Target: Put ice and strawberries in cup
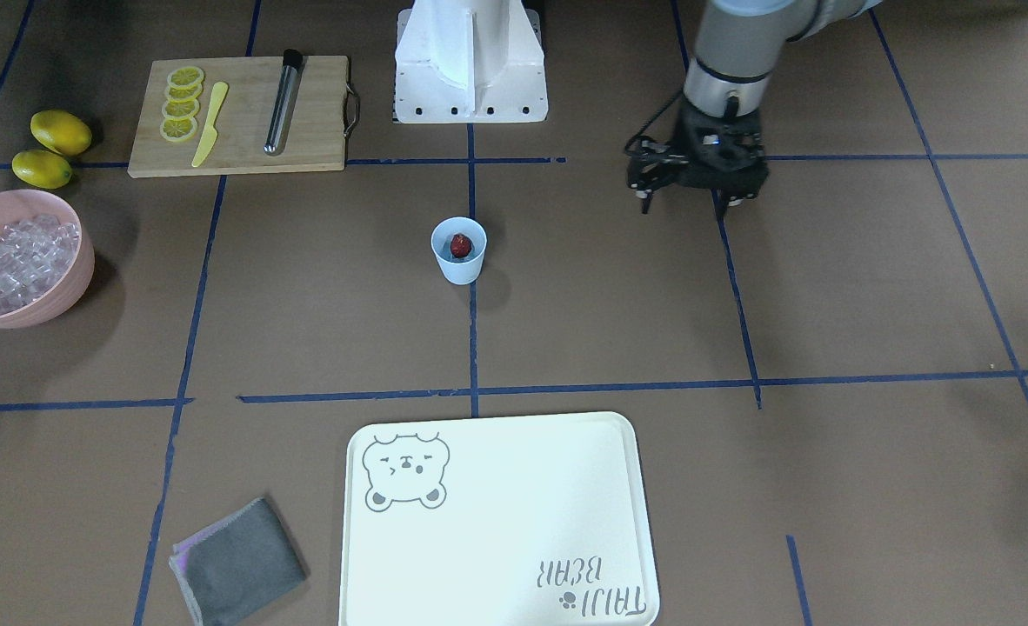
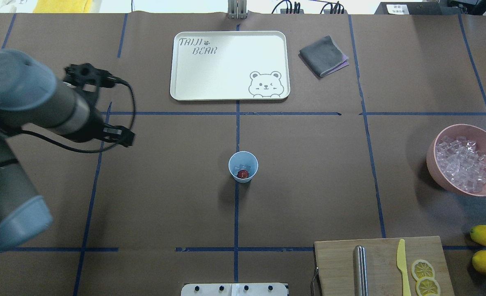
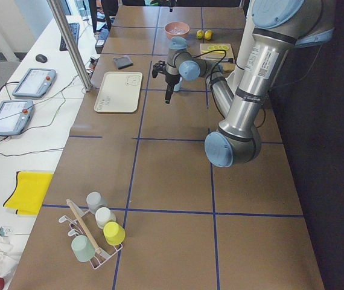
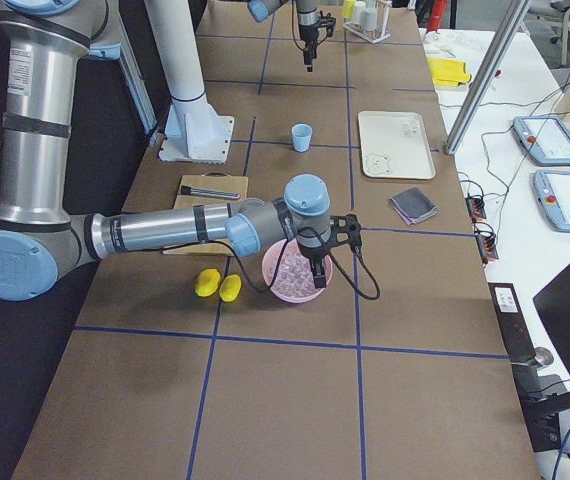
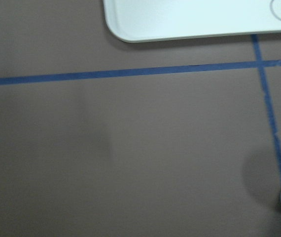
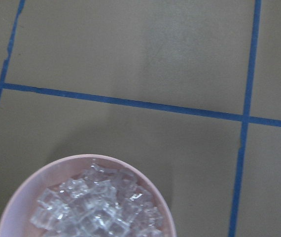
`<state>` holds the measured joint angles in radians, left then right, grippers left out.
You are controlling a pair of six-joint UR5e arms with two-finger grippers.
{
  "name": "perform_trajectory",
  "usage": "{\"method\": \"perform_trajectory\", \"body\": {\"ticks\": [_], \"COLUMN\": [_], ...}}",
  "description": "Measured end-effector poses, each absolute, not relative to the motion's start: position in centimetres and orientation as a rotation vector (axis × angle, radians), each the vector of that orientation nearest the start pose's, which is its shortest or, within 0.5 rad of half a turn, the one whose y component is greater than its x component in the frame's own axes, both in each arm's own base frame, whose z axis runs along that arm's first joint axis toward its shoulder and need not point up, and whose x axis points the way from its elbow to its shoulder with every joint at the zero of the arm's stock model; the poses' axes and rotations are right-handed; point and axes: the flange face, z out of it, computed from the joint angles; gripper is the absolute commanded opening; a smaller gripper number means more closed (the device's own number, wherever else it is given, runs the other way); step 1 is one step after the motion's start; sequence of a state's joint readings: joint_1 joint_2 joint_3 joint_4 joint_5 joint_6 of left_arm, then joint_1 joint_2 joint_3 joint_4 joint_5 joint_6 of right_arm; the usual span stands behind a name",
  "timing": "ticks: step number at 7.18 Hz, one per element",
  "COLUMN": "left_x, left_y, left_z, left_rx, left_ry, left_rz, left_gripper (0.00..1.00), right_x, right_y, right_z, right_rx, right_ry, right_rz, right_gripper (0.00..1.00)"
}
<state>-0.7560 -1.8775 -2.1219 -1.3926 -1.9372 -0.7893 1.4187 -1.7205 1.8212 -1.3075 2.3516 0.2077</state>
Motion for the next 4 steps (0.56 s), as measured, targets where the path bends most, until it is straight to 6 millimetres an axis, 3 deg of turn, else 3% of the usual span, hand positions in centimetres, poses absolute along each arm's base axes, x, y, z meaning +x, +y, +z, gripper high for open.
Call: {"method": "perform_trajectory", "body": {"ticks": [1, 2, 3, 4], "left_x": [24.9, 18.2, 11.9, 5.5], "left_y": [-43.9, -44.9, -45.5, -46.2], "left_z": [31.8, 36.0, 40.3, 46.0], "left_rx": [0.209, 0.204, 0.186, 0.148], "left_ry": [0.694, 0.669, 0.673, 0.72], "left_rz": [0.22, 0.285, 0.323, 0.334], "left_gripper": [1.0, 1.0, 1.0, 1.0], "right_x": [1.9, 4.2, 6.0, 7.2], "right_y": [-45.5, -46.1, -46.6, -46.9], "right_z": [59.2, 59.8, 59.8, 59.7], "right_rx": [0.198, 0.188, 0.179, 0.169], "right_ry": [-0.798, -0.78, -0.769, -0.761], "right_rz": [-0.118, -0.145, -0.169, -0.179], "right_gripper": [1.0, 1.0, 1.0, 1.0]}}
